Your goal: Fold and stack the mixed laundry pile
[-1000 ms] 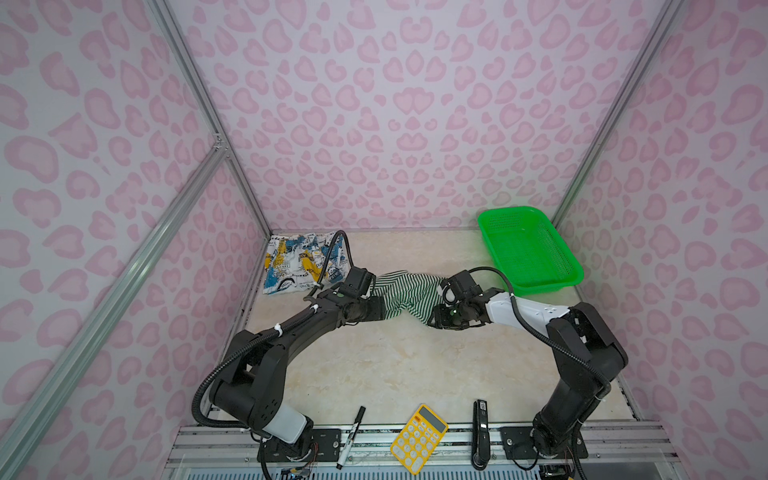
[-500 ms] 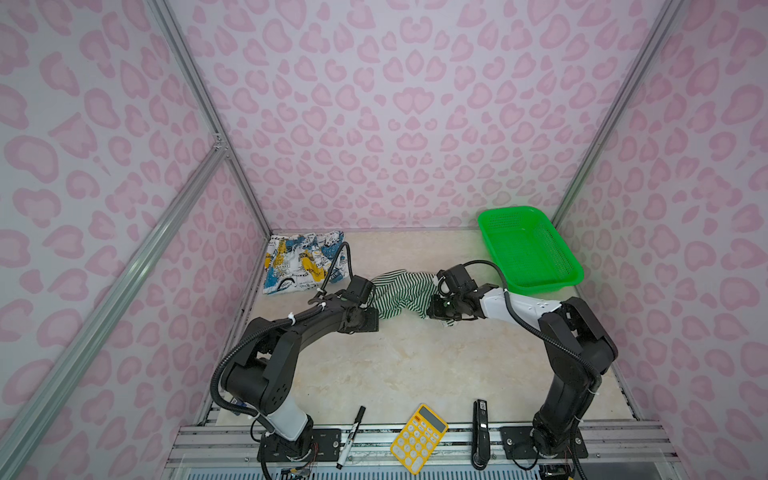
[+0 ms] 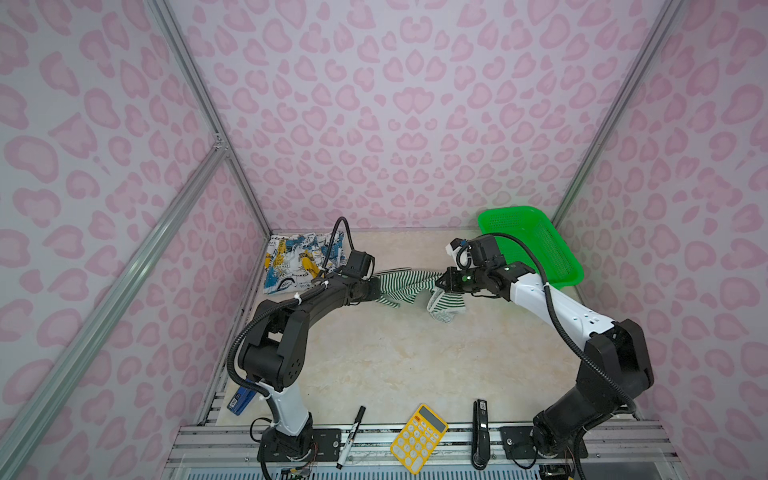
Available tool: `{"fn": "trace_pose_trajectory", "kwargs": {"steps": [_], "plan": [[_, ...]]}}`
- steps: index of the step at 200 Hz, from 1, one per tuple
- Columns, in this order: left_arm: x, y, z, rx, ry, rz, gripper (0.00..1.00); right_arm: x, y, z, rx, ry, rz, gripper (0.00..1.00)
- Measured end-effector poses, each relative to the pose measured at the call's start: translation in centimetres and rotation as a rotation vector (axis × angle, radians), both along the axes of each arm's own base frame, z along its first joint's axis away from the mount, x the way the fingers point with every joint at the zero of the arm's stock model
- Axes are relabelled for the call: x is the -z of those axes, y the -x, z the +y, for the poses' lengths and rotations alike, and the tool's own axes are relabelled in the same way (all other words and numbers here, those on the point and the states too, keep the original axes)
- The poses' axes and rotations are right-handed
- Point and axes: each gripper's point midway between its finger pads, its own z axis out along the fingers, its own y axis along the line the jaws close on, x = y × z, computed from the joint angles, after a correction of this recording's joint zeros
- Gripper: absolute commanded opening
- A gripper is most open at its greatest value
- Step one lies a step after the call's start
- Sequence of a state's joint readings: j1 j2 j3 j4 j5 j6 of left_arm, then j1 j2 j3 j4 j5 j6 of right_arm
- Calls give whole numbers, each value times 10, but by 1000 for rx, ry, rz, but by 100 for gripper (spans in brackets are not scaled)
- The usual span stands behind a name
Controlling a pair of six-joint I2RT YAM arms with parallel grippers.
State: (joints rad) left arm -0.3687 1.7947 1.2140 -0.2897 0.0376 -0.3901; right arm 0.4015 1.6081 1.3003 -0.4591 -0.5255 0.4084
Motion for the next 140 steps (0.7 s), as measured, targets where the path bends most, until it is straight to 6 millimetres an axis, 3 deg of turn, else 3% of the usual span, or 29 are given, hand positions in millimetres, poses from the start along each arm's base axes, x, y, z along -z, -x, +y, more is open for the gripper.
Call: {"fn": "trace_pose_trajectory", "kwargs": {"steps": [21, 40, 59, 72, 84, 105, 112, 140], "plan": [[-31, -16, 6, 23, -3, -42, 3, -21, -10, -19, 1, 3, -28, 0], [-73, -26, 9, 73, -24, -100, 3, -45, -20, -37, 5, 8, -69, 0], [-115, -27, 7, 149, -53, -157, 3, -74, -29, -50, 15, 6, -125, 0], [-130, -20, 6, 209, -80, -164, 3, -88, -30, -56, 19, 3, -153, 0], [-136, -12, 7, 249, -102, -152, 9, -98, -27, -58, 20, 0, -172, 0], [-131, 7, 13, 326, -156, -99, 40, -110, -22, -60, 22, -2, -204, 0], [-127, 13, 16, 335, -172, -73, 46, -113, -23, -64, 37, 9, -217, 0], [-103, 25, 38, 312, -274, 12, 53, -118, -20, -68, 52, 21, -232, 0]]}}
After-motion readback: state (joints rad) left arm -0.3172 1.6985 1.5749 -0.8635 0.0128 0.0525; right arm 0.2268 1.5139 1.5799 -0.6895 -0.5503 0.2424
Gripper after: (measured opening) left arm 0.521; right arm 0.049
